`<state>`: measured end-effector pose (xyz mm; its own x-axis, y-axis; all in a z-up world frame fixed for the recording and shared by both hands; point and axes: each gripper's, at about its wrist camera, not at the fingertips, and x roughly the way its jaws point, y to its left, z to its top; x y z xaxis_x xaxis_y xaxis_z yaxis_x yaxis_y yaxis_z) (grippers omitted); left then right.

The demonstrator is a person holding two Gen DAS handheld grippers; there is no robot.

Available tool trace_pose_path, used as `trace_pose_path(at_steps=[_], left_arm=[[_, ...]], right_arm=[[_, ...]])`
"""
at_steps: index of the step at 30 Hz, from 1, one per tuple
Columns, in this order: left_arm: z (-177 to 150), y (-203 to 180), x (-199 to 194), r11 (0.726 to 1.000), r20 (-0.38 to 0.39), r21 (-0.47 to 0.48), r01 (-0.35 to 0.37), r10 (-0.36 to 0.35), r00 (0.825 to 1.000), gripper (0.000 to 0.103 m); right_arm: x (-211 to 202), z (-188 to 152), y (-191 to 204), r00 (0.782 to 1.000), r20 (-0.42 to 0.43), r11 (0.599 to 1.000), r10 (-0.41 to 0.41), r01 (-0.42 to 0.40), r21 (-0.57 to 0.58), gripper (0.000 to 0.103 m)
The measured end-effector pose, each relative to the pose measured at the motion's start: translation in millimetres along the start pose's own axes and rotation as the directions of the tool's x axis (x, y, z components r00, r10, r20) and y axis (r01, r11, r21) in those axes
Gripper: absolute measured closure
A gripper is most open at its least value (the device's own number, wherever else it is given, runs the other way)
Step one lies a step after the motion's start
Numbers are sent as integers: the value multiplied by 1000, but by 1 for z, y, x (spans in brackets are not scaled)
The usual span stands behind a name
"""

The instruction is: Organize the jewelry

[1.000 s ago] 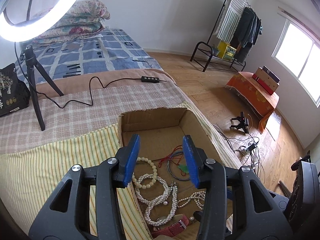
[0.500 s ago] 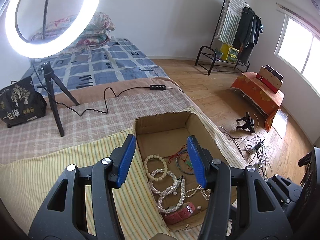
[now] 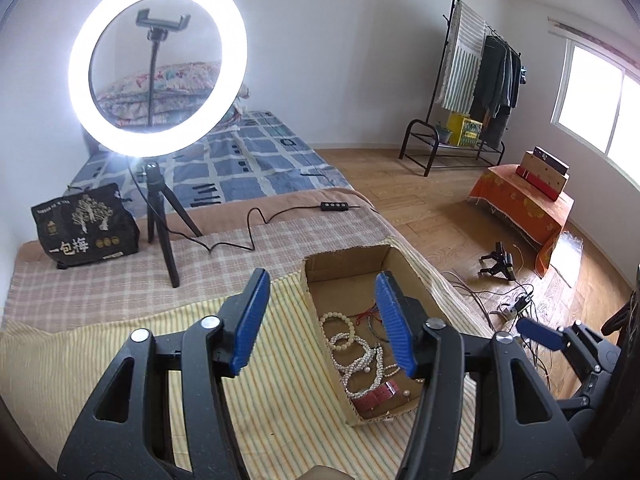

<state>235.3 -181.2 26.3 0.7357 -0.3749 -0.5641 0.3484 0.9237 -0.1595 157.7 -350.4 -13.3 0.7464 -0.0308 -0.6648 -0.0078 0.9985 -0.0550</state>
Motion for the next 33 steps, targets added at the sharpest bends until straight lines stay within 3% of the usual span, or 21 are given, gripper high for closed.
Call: trace_pose_path(at_steps=[2, 7, 10, 18, 21, 25, 33], left_arm=[[-1, 2, -15, 1000, 21, 1, -8, 8, 1000, 32], [-3, 6, -46, 1000, 44, 2, -19, 19, 999, 28], [-6, 8, -68, 999, 66, 2, -35, 35, 997, 17], [-24, 16, -109, 997, 82, 33, -65, 62, 995, 7], [-40, 17, -121, 995, 95, 45, -87, 82, 992, 4], [-51, 16, -127, 995, 50, 61, -84, 81, 995, 4], [-70, 12, -149, 989, 87, 56, -137, 132, 988, 0]], right_arm=[[-11, 2, 3, 1000, 25, 1000, -17, 17, -4, 23], [-29, 7, 13, 995, 74, 998, -66, 68, -16, 23], [-37, 6, 19, 992, 92, 996, -85, 87, -22, 22], [-62, 0, 30, 989, 127, 996, -80, 85, -35, 21], [-70, -3, 31, 988, 136, 997, -71, 76, -28, 21], [-76, -6, 32, 988, 142, 998, -60, 63, -18, 21], [-88, -12, 39, 986, 167, 1000, -15, 17, -12, 21]])
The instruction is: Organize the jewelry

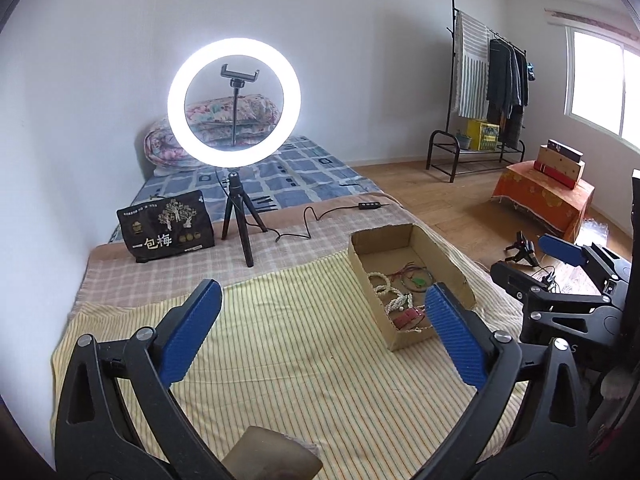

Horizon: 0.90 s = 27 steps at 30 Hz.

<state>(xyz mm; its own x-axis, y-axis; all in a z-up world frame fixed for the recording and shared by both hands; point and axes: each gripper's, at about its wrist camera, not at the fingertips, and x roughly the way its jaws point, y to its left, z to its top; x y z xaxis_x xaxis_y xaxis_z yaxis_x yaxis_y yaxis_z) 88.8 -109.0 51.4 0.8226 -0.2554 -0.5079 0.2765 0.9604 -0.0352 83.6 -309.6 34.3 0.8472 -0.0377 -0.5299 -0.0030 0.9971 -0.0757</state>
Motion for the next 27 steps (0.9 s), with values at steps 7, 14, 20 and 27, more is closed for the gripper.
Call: trace_pose_path(at_steps=[7, 14, 20, 27], left_arm=[[-9, -5, -3, 1000, -1, 17, -10, 10, 1000, 0], [-15, -13, -1, 999, -13, 50, -5, 5, 1000, 0], [-17, -17, -1, 998, -22, 65, 1, 0, 1000, 0], [-17, -19, -1, 998, -18, 59, 4, -3, 1000, 0]], right_arm=[[3, -9, 4, 1000, -20, 1000, 16, -16, -6, 21], [12, -17, 3, 998, -50, 1000, -25, 24, -12, 21], [12, -17, 1, 998, -49, 1000, -28, 28, -1, 21], [13, -17, -1, 998, -54, 999, -33, 34, 16, 21]])
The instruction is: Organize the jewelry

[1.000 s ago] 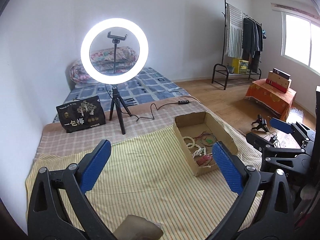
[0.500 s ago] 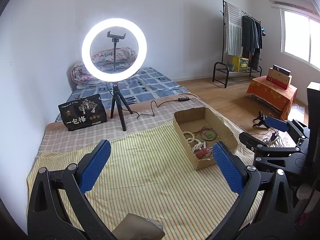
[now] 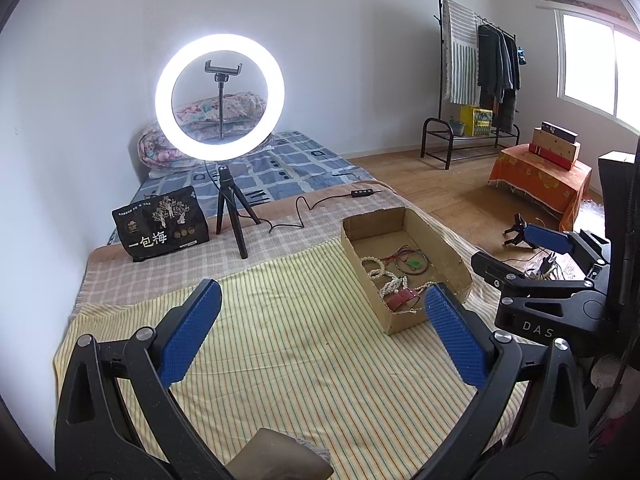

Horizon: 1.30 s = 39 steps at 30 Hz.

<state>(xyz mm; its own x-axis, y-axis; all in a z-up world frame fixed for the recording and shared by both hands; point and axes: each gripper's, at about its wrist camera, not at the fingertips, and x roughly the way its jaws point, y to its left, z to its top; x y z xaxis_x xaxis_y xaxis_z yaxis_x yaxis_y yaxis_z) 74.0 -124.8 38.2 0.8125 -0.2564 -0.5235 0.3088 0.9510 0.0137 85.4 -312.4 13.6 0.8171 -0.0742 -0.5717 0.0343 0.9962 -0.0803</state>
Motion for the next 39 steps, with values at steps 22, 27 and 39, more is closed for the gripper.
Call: trace_pose_path(at_steps=[22, 27, 39], left_arm=[[0, -6, -4, 1000, 13, 14, 19, -19, 1000, 0], [0, -7, -4, 1000, 16, 13, 18, -18, 1000, 0], [0, -8, -4, 1000, 17, 12, 18, -18, 1000, 0]], right_arm=[[3, 2, -5, 1000, -9, 1000, 6, -6, 20, 21], [3, 2, -5, 1000, -10, 1000, 6, -6, 21, 21], [3, 1, -6, 1000, -12, 1000, 8, -7, 23, 21]])
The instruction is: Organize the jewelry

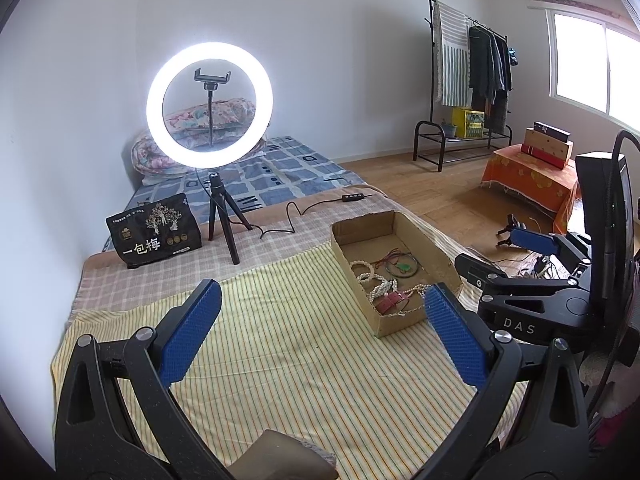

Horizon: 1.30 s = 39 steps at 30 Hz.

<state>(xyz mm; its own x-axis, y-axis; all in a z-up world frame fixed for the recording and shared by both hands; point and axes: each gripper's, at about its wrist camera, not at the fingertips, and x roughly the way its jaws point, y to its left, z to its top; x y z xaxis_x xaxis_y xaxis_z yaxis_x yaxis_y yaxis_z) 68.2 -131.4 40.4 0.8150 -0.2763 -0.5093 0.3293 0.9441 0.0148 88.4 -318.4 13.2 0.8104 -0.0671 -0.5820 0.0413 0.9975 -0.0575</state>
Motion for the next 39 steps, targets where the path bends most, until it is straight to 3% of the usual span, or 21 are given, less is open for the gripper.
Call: trace_pose_path(at_steps=[39], left_arm=[[-1, 4, 6, 1000, -19, -17, 19, -20, 1000, 0]], right_arm=[[2, -8, 2, 1000, -15, 1000, 4, -5, -5, 21]])
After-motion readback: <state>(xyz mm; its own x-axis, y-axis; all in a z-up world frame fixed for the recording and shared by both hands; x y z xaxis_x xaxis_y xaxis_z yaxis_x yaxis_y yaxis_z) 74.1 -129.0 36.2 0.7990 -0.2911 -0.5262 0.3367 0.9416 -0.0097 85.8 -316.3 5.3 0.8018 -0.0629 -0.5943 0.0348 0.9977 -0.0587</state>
